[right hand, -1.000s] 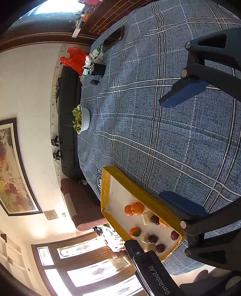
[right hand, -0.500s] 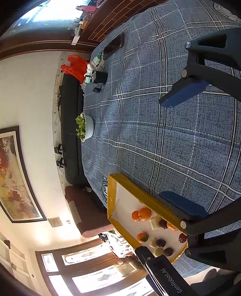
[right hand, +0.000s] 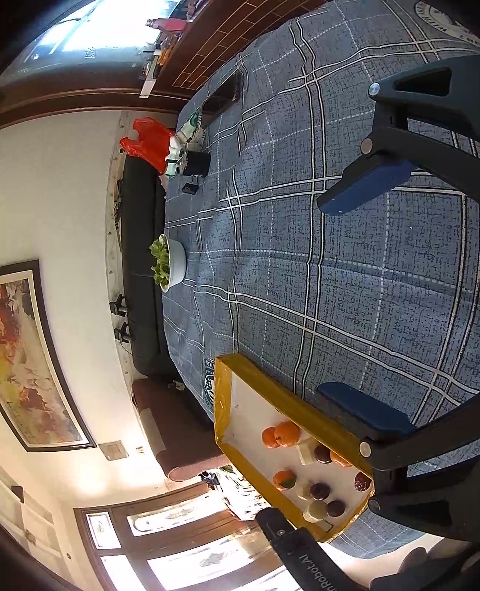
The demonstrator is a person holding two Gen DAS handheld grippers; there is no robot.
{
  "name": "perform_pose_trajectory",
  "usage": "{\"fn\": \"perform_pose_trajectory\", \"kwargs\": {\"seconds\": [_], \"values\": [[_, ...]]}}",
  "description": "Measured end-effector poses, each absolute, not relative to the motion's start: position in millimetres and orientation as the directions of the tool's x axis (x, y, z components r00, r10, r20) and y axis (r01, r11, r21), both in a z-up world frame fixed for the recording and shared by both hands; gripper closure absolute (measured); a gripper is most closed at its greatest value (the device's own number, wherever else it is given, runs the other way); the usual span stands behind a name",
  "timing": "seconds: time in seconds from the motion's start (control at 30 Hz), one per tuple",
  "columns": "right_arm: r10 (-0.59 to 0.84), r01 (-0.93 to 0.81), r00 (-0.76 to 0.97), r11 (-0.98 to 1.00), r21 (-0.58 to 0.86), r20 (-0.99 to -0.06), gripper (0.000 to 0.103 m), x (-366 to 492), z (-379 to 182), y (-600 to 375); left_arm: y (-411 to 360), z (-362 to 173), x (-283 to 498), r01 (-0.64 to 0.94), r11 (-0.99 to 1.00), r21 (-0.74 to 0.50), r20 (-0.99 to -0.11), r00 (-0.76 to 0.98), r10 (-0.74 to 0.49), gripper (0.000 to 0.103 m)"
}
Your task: Organize fruits
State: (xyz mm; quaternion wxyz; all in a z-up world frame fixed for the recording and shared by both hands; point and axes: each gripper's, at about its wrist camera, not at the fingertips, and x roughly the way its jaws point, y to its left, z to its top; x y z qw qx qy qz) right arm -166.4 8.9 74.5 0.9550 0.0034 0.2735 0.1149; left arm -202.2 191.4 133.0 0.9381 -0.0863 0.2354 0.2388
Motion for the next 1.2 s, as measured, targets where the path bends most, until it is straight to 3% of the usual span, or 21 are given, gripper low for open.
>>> {"fn": "perform_pose_trajectory", "kwargs": {"seconds": [0.43, 0.53, 0.8, 1.0, 1.2], "values": [[0.246, -0.269, 0.843, 0.963, 0.022, -0.479, 0.007, -179, 85, 27, 186, 196, -268, -0.596, 0.8, -0.073, -0.132, 0.801, 0.585, 0.0], [0.261, -0.289, 0.846, 0.957, 0.01, -0.464, 0.007, -183, 90, 33, 197, 194, -267, -0.588, 0.803, -0.096, -0.19, 0.803, 0.565, 0.0], [0.307, -0.363, 0.827, 0.931, -0.029, -0.472, 0.007, -192, 91, 51, 232, 143, -222, -0.514, 0.836, -0.193, -0.537, 0.768, 0.349, 0.0], [0.314, -0.389, 0.816, 0.92, -0.058, -0.485, 0.007, -198, 88, 59, 238, 131, -220, -0.528, 0.82, -0.22, -0.569, 0.752, 0.332, 0.0], [0.326, -0.406, 0.807, 0.912, -0.063, -0.493, 0.007, -203, 89, 63, 233, 128, -217, -0.516, 0.839, -0.171, -0.593, 0.734, 0.331, 0.0]]}}
